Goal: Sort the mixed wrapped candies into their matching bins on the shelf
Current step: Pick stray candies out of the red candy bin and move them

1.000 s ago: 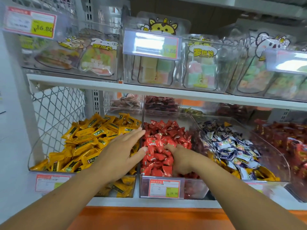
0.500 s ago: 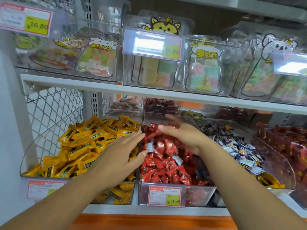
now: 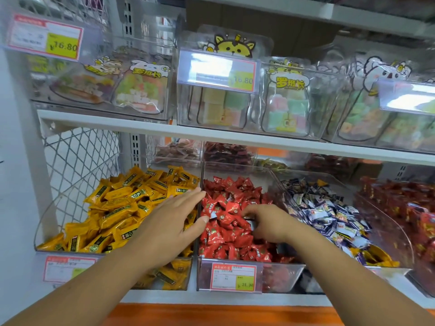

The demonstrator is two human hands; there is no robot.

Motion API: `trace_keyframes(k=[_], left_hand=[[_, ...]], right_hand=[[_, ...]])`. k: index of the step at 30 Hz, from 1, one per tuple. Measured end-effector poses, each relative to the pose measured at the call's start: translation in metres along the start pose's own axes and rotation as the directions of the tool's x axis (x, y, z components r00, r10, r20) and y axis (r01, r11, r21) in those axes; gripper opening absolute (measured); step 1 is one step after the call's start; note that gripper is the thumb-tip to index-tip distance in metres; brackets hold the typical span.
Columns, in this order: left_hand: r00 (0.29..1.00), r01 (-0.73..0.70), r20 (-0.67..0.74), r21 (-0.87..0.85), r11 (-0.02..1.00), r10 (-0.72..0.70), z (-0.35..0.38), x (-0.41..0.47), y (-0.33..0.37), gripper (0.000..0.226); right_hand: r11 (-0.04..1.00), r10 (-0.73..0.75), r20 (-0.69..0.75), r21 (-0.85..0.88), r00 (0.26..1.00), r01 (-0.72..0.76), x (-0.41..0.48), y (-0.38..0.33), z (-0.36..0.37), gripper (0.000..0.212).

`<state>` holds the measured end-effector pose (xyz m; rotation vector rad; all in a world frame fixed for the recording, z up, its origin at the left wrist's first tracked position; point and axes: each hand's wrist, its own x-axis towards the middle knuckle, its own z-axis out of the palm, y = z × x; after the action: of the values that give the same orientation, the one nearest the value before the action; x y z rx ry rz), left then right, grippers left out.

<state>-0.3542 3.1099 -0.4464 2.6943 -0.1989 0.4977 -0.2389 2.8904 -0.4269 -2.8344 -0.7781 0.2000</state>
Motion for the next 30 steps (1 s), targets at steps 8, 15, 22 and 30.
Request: trace_keyframes(k=[8, 15, 22, 30], left_hand=[[1.0, -0.001, 0.002, 0.01, 1.0, 0.001, -0.001, 0.0, 0.0, 0.084], [1.0, 0.0, -0.006, 0.01, 1.0, 0.0, 0.0, 0.001, -0.001, 0.089], [1.0, 0.01, 0.005, 0.011, 1.0, -0.01, -0.003, 0.0, 0.003, 0.08], [1.0, 0.002, -0.001, 0.016, 1.0, -0.002, -0.002, -0.001, 0.002, 0.082]], right_hand=[[0.994, 0.073, -0.18, 0.09, 0.981, -0.058, -0.002, 0.01, -0.042, 0.037], [1.0, 0.02, -0.068, 0.007, 0.998, -0.019, 0.02, -0.005, -0.002, 0.038], [0.992, 0.088, -0.112, -0.083, 0.99, -0.097, 0.029, 0.003, 0.015, 0.033], [0.992, 0.1, -0.214, 0.099, 0.972, -0.081, 0.026, 0.002, 0.023, 0.028]])
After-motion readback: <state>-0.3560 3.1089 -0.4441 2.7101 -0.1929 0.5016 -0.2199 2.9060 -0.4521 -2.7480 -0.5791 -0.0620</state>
